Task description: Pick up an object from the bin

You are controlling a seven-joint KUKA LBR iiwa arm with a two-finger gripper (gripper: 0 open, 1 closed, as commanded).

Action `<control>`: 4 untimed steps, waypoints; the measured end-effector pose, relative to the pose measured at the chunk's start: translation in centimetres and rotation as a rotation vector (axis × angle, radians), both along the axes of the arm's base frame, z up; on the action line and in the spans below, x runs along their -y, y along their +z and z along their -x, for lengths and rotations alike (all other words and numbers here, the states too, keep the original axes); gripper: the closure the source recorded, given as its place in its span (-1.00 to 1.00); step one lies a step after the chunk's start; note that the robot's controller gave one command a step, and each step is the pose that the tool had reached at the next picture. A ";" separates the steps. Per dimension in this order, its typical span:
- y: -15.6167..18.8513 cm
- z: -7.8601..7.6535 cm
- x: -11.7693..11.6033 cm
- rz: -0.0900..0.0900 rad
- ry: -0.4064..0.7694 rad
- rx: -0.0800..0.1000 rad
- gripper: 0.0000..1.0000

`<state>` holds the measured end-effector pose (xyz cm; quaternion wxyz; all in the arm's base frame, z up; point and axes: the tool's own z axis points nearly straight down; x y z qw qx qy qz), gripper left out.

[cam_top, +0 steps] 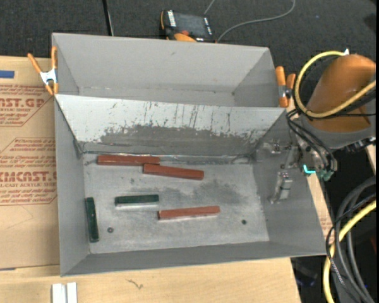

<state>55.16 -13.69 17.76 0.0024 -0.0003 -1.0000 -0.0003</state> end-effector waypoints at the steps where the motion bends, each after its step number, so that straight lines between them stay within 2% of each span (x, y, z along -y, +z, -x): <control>1: -11.1 -0.3 -6.6 -0.003 -0.122 -0.001 -1.00; 2: -10.7 1.7 -11.6 -0.002 -0.175 0.003 -1.00; 3: -10.7 1.6 -11.3 0.001 -0.178 0.004 1.00; 4: 2.2 -3.9 -9.7 0.001 -0.110 0.017 1.00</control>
Offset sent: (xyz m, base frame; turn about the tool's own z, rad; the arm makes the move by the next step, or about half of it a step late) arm 0.0047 0.0618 -0.1058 0.1262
